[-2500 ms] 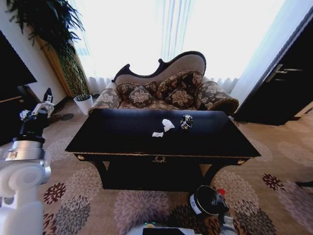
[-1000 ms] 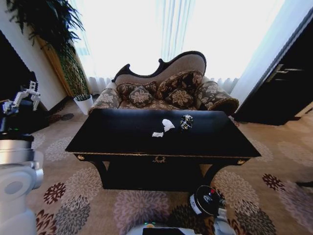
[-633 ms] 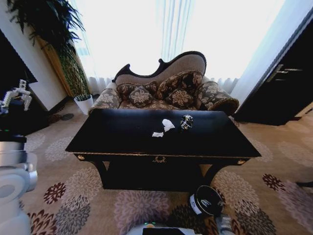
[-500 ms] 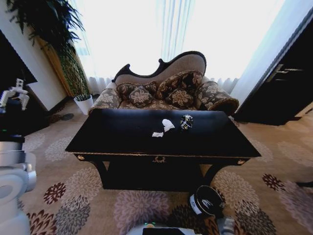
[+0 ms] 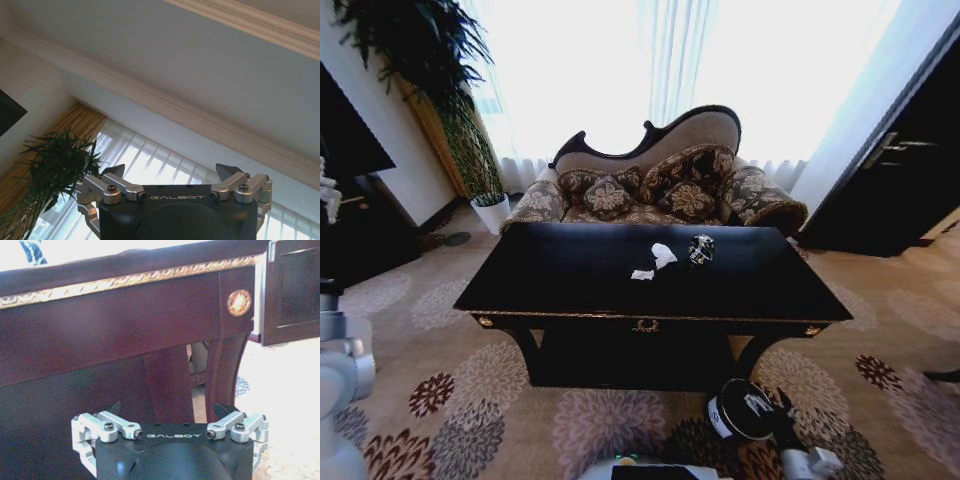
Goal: Move to the front of the table and place the trash on the table into the trash bin.
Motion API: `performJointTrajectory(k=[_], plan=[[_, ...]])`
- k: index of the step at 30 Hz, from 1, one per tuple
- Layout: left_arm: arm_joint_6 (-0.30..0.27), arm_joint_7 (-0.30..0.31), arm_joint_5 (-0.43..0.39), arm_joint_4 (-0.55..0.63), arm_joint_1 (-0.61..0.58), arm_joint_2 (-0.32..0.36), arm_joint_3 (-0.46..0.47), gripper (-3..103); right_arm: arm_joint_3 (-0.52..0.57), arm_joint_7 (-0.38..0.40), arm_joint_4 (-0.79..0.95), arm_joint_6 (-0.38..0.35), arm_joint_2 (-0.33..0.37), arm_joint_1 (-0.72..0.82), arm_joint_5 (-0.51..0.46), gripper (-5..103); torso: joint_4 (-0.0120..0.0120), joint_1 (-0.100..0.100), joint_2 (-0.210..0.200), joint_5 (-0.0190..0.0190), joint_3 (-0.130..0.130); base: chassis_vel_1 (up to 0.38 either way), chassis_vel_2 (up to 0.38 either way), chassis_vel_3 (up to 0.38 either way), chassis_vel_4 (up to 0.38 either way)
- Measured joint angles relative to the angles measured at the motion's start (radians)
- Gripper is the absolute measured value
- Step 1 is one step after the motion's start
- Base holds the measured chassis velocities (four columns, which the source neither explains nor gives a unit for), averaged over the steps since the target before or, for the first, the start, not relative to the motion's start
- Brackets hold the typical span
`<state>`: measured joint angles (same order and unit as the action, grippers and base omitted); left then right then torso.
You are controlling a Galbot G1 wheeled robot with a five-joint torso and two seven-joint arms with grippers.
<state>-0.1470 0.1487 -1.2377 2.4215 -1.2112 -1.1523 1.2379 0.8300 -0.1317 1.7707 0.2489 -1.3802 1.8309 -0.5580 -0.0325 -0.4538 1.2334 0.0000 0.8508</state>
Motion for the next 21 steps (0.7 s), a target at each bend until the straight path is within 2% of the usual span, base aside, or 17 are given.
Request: performJointTrajectory(k=[13,21], plan=[[-0.004,0.009,0.022,-0.037,0.024,0.027,-0.014,100,0.126,-0.051,0.132,0.043,-0.021,0.031,-0.037,100,0.0000,0.000,0.000,0.0000,0.000,0.000,0.000,0.000,0.000],[-0.013,0.012,0.044,-0.092,0.044,0.038,-0.012,100,0.240,-0.062,0.280,-0.012,-0.004,0.018,-0.219,100,0.0000,0.000,0.000,-0.0003,0.000,0.000,0.000,0.000,0.000]])
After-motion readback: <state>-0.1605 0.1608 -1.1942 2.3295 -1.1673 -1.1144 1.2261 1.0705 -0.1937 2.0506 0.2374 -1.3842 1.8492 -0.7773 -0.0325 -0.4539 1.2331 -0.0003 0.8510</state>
